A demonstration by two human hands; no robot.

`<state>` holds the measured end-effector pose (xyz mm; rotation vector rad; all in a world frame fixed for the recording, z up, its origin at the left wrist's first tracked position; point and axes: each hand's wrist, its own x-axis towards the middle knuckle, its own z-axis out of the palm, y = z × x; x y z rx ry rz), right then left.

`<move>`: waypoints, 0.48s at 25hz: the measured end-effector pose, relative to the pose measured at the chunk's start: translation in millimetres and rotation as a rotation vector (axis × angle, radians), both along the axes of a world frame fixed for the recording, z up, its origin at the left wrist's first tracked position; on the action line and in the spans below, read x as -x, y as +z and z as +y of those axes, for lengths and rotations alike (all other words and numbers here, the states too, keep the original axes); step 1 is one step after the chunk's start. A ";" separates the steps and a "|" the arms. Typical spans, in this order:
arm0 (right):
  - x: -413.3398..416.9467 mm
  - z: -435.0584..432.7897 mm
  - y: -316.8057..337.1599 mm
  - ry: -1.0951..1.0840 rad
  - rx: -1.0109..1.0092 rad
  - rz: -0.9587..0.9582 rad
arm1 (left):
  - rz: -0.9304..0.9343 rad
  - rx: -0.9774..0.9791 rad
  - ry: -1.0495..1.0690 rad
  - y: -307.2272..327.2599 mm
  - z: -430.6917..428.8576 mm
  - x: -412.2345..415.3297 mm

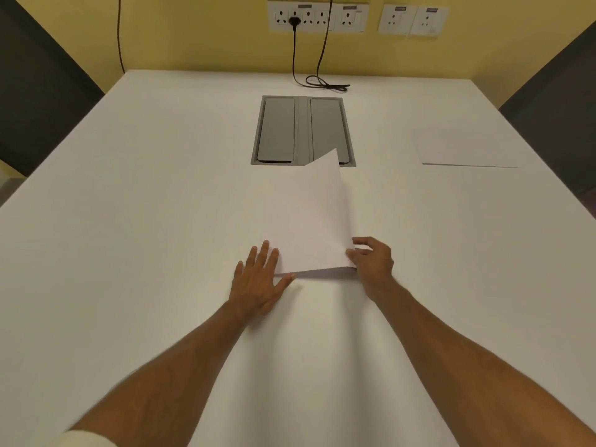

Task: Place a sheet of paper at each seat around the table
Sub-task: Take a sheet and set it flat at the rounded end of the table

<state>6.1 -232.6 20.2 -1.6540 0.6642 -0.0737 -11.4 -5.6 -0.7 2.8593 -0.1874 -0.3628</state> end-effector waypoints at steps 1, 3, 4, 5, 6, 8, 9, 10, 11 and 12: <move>4.8 -0.4 3.1 0.001 -0.081 -0.001 | 0.000 0.028 0.024 8.2 1.9 0.7; 17.2 -0.5 11.9 0.011 -0.210 -0.009 | 0.029 0.138 0.097 27.1 5.9 4.0; 24.8 -0.5 18.0 0.020 -0.262 -0.015 | 0.046 0.216 0.142 37.7 7.3 7.0; 32.7 0.1 25.1 0.031 -0.307 -0.018 | 0.053 0.304 0.197 48.7 8.9 10.7; 41.6 0.7 33.6 0.049 -0.338 -0.019 | 0.049 0.395 0.257 60.7 10.6 15.4; 62.6 2.9 54.8 0.093 -0.380 -0.025 | 0.026 0.561 0.389 87.0 16.7 29.5; 73.0 4.0 66.0 0.113 -0.394 -0.030 | 0.011 0.634 0.457 100.2 21.3 37.6; 83.2 4.4 76.7 0.128 -0.404 -0.037 | -0.008 0.696 0.526 112.9 25.8 46.2; 93.1 4.8 88.7 0.142 -0.411 -0.045 | -0.035 0.750 0.592 126.5 30.7 55.0; 102.8 5.4 99.9 0.157 -0.419 -0.050 | -0.049 0.792 0.658 138.8 35.9 64.3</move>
